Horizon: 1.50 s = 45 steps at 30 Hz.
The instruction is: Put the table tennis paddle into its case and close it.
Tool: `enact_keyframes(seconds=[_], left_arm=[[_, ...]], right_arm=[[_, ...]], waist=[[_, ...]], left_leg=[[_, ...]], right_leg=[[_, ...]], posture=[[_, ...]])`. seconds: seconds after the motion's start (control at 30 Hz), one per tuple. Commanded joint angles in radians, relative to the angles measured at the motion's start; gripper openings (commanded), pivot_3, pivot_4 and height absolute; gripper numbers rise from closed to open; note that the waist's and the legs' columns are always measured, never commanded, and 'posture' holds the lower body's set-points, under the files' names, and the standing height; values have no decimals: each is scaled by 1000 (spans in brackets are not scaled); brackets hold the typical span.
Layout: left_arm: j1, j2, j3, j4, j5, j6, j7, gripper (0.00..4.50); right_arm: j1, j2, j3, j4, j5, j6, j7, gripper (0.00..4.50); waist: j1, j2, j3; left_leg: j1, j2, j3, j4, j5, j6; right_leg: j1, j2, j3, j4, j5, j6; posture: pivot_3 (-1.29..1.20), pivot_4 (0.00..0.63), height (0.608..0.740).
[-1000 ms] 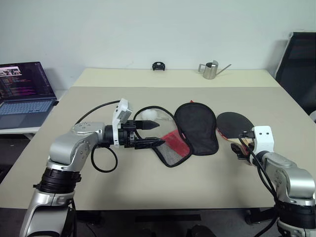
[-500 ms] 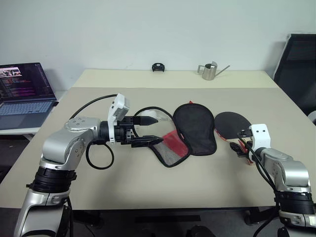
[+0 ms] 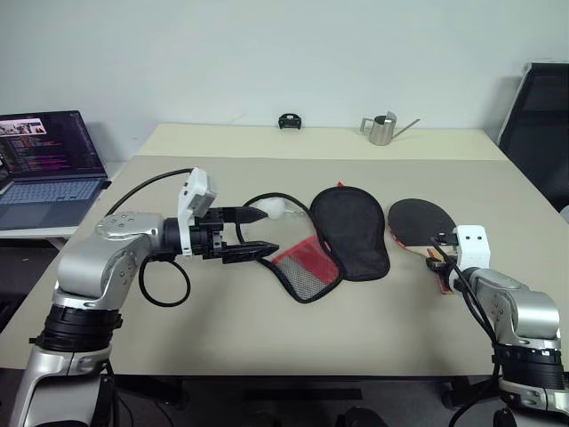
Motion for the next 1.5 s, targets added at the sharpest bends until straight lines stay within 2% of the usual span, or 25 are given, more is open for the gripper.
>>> enact_keyframes(seconds=[0.03, 0.1, 0.2, 0.4, 0.67, 0.9, 1.1, 1.5], left_arm=[[4, 28, 49, 7, 7, -27, 2, 4485], [9, 35, 58, 19, 11, -34, 5, 4485], [19, 42, 72, 31, 13, -45, 5, 4485], [37, 35, 71, 30, 19, -57, 7, 4485], [40, 18, 64, 15, 12, -59, 24, 4485], [43, 3, 61, 2, 9, -57, 34, 4485], [47, -3, 58, -6, 7, -56, 40, 4485], [47, -17, 55, -12, 7, -55, 48, 4485]], right_arm=[[-12, -7, -49, -50, -3, 12, -39, 1114], [-31, -7, -53, -79, 6, 23, -47, 1114], [-107, 51, -81, -154, 54, 119, -74, 1114], [-214, 110, -39, -198, 70, 186, -97, 1114], [-261, 238, 77, -177, 55, 179, -130, 1114], [-288, 362, 164, -92, 28, 100, -168, 1114], [-263, 379, 206, -37, 10, 47, -169, 1114], [-225, 336, 241, 52, -43, -33, -153, 1114]], waist=[[0, 0, 0], [0, 1, 0], [-4, 3, 2], [-14, 3, 2], [-10, 4, 2], [-13, 4, 2], [-14, 4, 2], [-20, 4, 2]], left_leg=[[0, 0, 0, 0, 0, 0], [-1, 0, 0, 0, 0, 0], [-2, 0, 0, 0, 0, 0], [-2, 0, 0, -1, 0, 0], [-3, 0, 0, -1, 0, 0], [-4, 0, 0, -1, 0, -1], [-4, 0, 0, -1, 2, -3], [-4, 0, 0, -1, 1, -3]], right_leg=[[0, 0, 0, 0, 0, 0], [-1, 0, 0, 0, 0, 0], [-2, 0, 0, 0, 0, 0], [-3, 0, 1, 0, 0, 0], [-5, 0, 1, 0, 0, 0], [-6, 0, 0, 0, 0, 0], [-6, 0, 0, 0, 0, 0], [-6, 0, 0, 0, 0, 0]], posture=[[0, 150, 740], [0, 150, 740], [0, 150, 740], [0, 150, 740], [0, 150, 740], [0, 150, 740], [0, 150, 740], [0, 150, 740]])
